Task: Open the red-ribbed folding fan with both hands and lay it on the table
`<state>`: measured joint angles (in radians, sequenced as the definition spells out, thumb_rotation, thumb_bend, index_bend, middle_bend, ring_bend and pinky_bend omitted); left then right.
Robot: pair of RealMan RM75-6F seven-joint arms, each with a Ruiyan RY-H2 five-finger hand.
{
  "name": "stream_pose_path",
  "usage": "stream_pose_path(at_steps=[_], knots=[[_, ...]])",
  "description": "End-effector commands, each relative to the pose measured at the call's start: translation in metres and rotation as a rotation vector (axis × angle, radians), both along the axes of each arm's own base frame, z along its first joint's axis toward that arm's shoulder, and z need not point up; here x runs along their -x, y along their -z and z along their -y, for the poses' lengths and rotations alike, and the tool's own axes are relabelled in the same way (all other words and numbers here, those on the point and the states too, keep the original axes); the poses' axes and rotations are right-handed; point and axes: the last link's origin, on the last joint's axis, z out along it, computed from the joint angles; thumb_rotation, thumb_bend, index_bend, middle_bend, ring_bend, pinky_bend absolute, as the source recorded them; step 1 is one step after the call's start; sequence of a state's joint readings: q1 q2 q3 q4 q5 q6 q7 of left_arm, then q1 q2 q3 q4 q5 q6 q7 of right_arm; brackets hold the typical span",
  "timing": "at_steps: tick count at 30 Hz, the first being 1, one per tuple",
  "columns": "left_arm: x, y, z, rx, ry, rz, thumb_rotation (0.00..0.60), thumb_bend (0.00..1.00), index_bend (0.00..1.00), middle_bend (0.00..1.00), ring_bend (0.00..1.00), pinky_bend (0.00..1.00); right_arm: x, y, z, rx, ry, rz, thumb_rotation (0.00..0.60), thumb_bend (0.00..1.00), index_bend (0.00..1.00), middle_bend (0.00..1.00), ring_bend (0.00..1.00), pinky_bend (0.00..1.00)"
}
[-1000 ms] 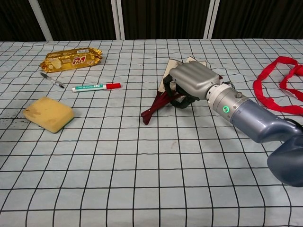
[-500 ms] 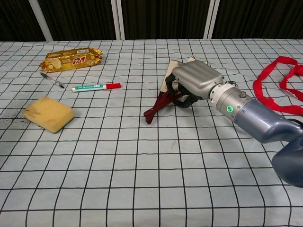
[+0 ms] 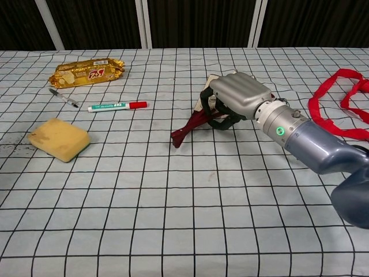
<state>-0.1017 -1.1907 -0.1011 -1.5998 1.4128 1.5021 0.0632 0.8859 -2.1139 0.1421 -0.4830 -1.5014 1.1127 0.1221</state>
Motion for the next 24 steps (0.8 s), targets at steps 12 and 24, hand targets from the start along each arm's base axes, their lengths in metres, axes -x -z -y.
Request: stream_pose_path(at_steps=[12,24], knots=[[-0.006,0.004,0.002,-0.003,0.013,0.004,0.6,0.0,0.0,0.0,0.0,0.0,-0.049,-0.039,0.012,0.05,-0.043,0.23,0.6,0.47,0.85,0.97,0.98,0.85],[-0.052,-0.001,-0.028,-0.017,0.145,0.013,0.6,0.0,0.0,0.0,0.0,0.0,-0.096,-0.062,0.013,0.053,-0.092,0.322,0.6,0.47,0.91,0.97,0.98,0.85]])
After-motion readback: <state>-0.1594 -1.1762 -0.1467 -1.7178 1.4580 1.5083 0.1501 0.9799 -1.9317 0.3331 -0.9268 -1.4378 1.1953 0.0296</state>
